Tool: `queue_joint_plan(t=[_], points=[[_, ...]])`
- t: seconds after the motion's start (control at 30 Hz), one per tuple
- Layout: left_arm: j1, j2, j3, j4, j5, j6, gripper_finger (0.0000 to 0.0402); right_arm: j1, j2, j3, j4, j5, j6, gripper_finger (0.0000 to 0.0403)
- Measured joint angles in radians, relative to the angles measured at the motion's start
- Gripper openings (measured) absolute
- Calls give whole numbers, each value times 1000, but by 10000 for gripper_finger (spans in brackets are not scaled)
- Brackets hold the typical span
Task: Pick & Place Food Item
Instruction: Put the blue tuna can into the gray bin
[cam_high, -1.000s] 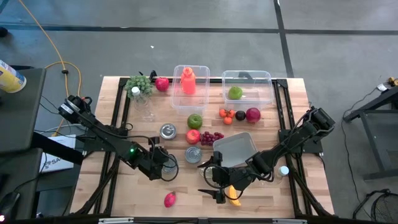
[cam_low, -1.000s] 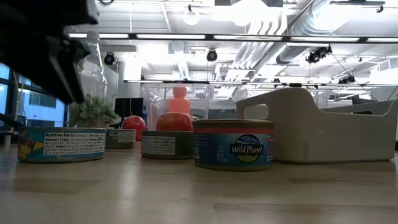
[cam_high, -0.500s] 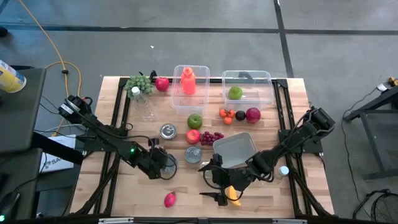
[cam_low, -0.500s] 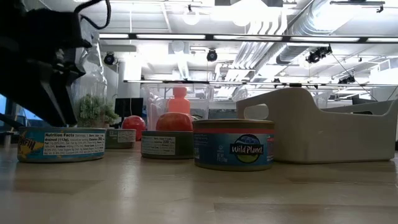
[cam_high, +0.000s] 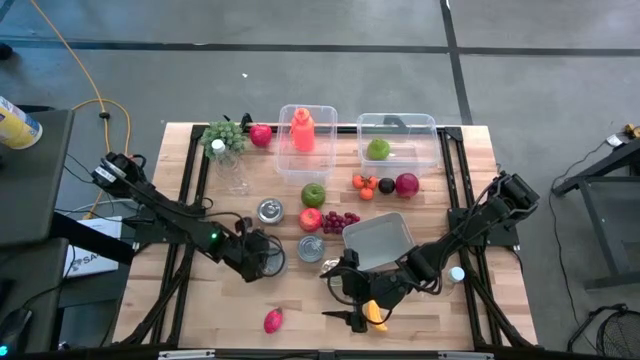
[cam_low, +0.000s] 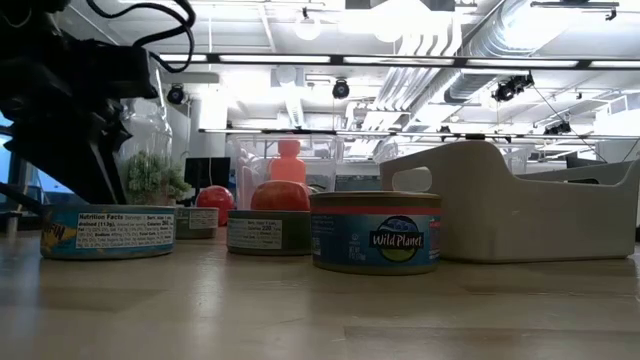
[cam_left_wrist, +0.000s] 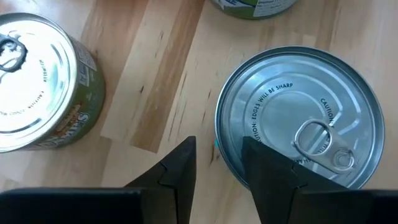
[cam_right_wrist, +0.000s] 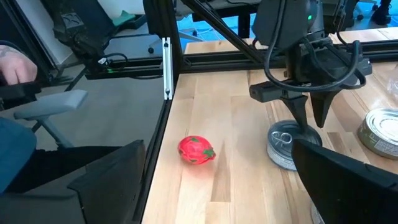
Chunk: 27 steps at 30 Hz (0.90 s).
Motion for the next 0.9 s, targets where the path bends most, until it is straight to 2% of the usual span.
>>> queue_joint_plan(t=[0.1,0.3,0.57,0.9], points=[[-1,1,-1,-1,9,-17,92,0,0,0,-8,0,0,394],[-1,1,-2,-8,16,-19,9,0,0,0,-11,0,-3,394],[-8,2,-3,3,-1,-69,1,-1,0,0,-12,0,-11,394],[-18,3,-5,70,-32,-49,0,-1,0,0,-12,1,-11,394]])
